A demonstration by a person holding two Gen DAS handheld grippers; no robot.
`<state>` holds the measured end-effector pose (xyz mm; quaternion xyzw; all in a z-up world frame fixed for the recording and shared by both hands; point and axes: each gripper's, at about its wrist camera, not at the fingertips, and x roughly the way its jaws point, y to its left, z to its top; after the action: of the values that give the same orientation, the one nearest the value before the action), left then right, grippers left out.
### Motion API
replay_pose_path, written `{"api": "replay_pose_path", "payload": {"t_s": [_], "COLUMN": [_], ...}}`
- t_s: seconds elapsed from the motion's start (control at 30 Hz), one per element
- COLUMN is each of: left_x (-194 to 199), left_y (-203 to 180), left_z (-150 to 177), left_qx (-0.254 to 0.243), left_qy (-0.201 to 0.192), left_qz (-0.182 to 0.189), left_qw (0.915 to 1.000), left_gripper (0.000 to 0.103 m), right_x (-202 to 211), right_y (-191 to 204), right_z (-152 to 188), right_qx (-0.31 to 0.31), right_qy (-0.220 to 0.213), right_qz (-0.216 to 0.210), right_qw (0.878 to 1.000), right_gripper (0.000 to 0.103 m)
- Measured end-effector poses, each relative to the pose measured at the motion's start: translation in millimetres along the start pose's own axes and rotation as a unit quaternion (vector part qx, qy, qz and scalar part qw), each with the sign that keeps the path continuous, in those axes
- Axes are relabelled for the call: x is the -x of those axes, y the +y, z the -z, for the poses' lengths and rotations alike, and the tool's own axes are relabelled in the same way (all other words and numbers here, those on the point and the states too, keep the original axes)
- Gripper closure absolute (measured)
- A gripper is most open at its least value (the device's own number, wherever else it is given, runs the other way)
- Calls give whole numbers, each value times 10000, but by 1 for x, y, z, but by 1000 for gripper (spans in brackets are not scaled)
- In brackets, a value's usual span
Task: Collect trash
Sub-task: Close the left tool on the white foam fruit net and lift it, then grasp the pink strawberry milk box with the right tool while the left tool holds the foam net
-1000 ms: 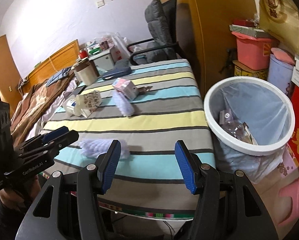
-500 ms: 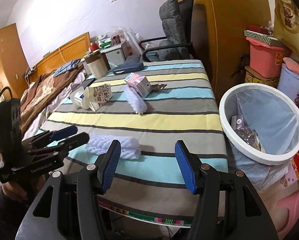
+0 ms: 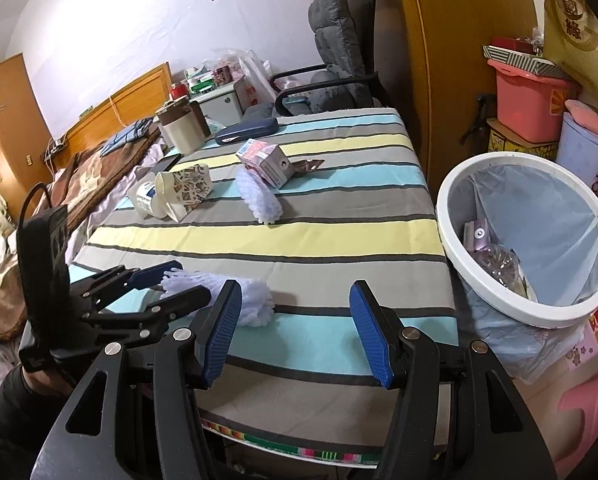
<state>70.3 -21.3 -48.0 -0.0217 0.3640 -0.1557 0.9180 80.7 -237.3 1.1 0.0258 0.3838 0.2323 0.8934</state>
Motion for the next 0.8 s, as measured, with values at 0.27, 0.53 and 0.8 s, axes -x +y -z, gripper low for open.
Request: {"api": "replay_pose_path", "payload": {"t_s": [0.27, 0.53, 0.8], "left_x": [2, 17, 38], "left_y": [-18, -12, 24], "left_z": [13, 10, -4], "left_qx": [-451, -33, 781], "left_qy": [73, -93, -352], "left_qz": [-233, -378, -770], "left_qw": [9987, 9992, 9933], "left_gripper": [52, 86, 87], "right_x": [-3, 0, -7], "right_y": [0, 1, 12], "right_z": [-1, -2, -13], "right_qx": [-55, -79, 197], "right_qy": [64, 5, 0], "right_qz": [-26, -106, -198], "right_qw": [10000, 9999, 9996], "right_gripper": [45, 45, 45]}}
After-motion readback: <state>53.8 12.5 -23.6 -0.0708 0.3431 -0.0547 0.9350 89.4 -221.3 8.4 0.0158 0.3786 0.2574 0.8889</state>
